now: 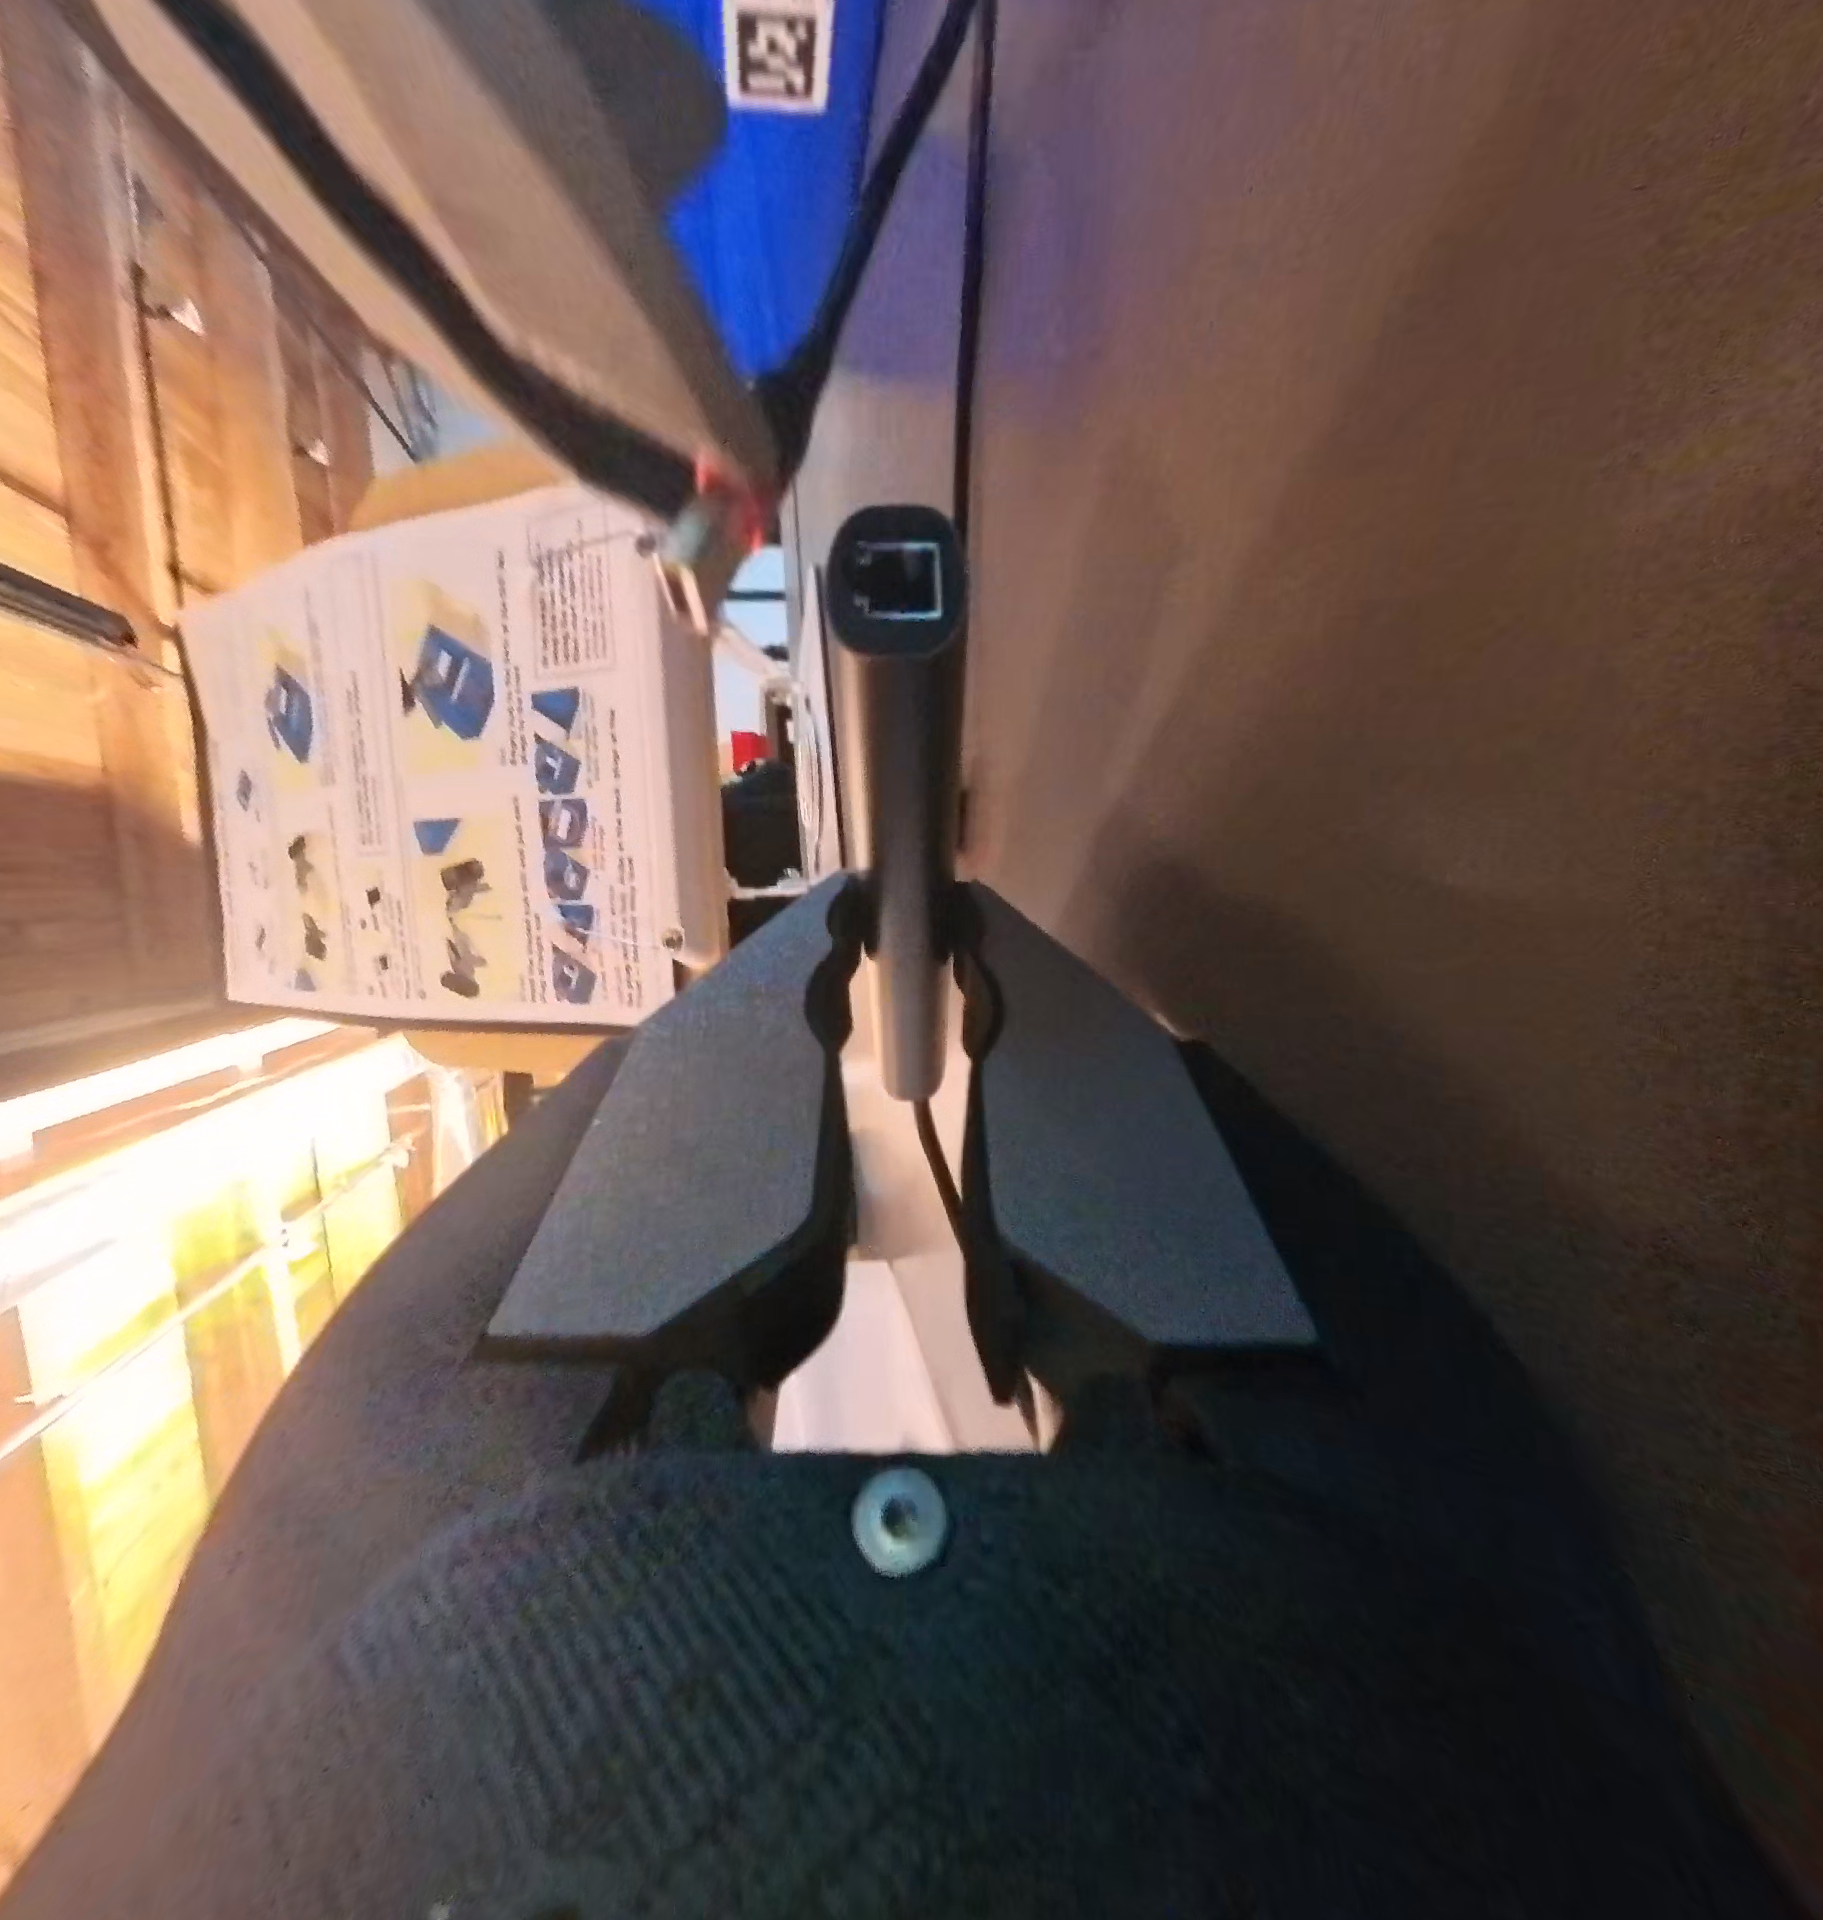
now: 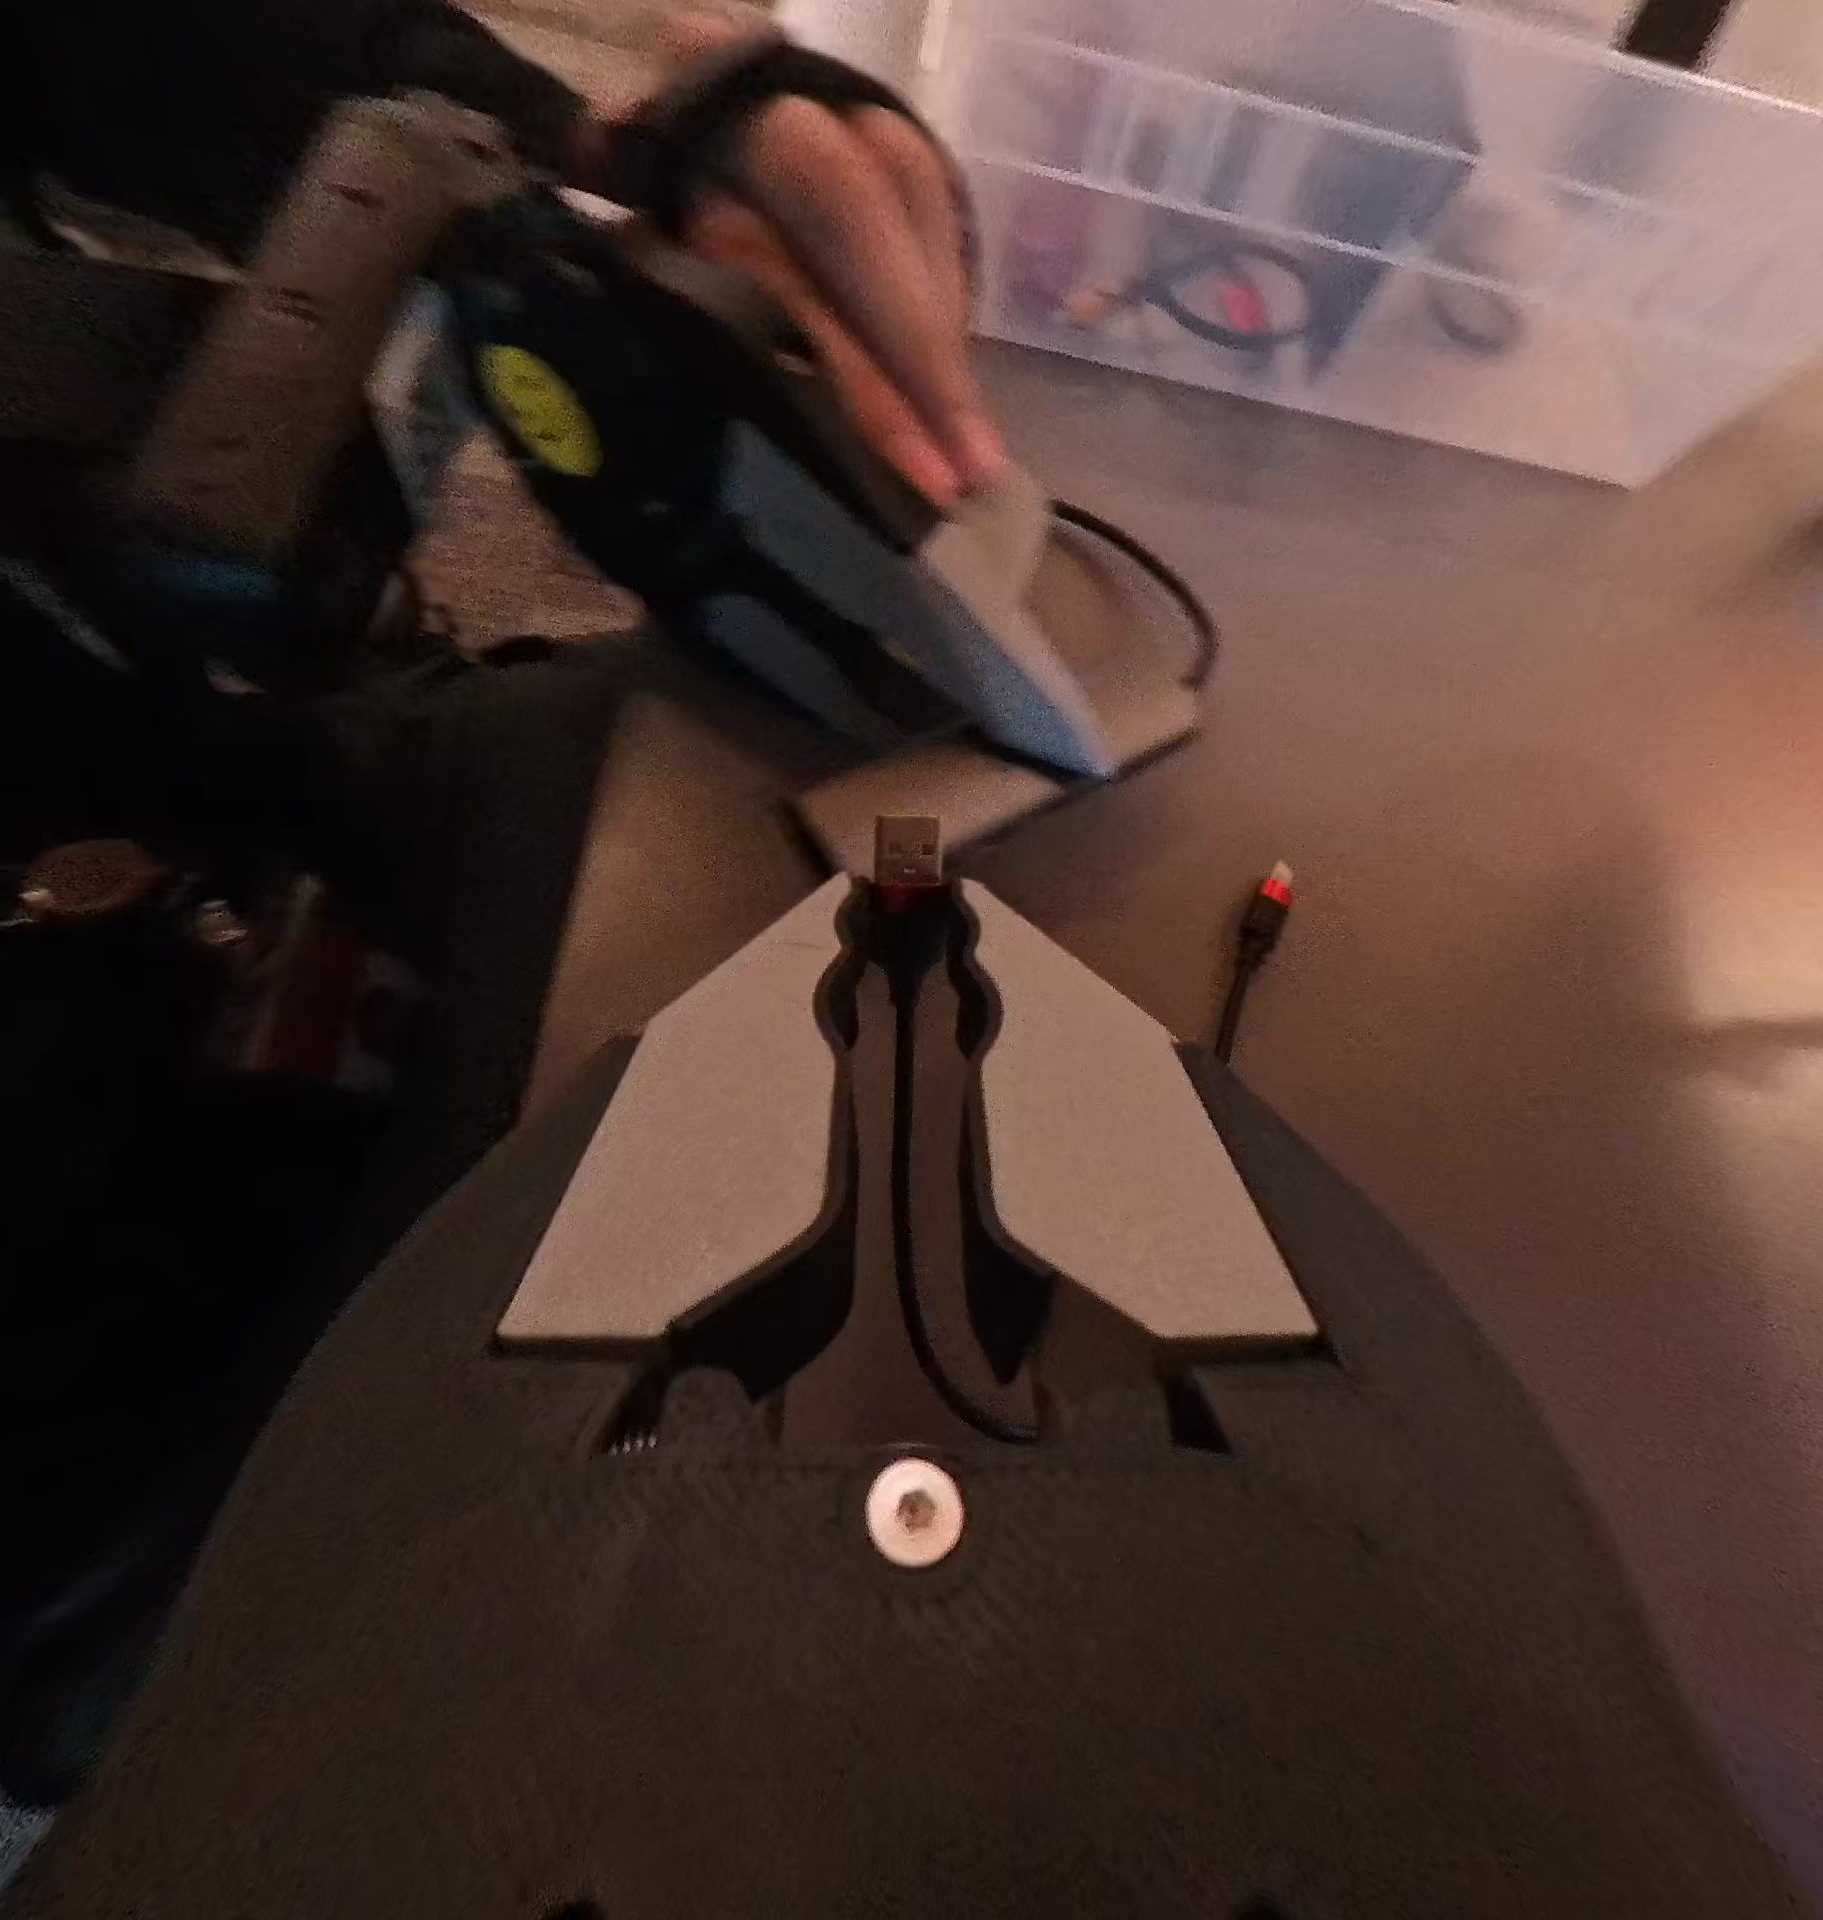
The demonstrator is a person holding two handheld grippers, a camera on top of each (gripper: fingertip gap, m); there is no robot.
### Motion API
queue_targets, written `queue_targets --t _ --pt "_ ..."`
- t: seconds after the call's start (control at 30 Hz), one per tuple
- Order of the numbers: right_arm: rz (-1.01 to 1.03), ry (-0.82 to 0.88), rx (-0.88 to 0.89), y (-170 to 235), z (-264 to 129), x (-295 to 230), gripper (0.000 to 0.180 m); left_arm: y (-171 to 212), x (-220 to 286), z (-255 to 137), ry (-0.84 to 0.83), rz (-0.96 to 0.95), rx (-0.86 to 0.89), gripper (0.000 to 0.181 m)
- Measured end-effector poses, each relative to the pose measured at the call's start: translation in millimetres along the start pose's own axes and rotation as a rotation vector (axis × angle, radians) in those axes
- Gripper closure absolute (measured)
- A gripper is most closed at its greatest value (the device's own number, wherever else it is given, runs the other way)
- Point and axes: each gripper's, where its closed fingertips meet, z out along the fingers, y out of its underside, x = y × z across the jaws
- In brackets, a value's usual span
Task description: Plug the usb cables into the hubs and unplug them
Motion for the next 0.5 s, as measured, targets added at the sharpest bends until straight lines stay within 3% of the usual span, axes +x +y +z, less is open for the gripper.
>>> queue_targets --t 0.07,0.17,0.5 --pt "-0.045 -0.057 0.001 -1.1 4.5 -18.0 0.168 4.4 1.2 4.5 0.022 -0.013 -0.012 0.167" --pt "-0.131 0.014 -0.043 6.9 14.9 -16.0 0.167 2.2 1.4 4.7 0.034 -0.028 0.012 0.167" --pt "-0.125 -0.013 0.021 -3.1 13.1 -17.6 0.168 -7.5 -3.5 -3.4 -0.006 0.0 0.052 0.166"
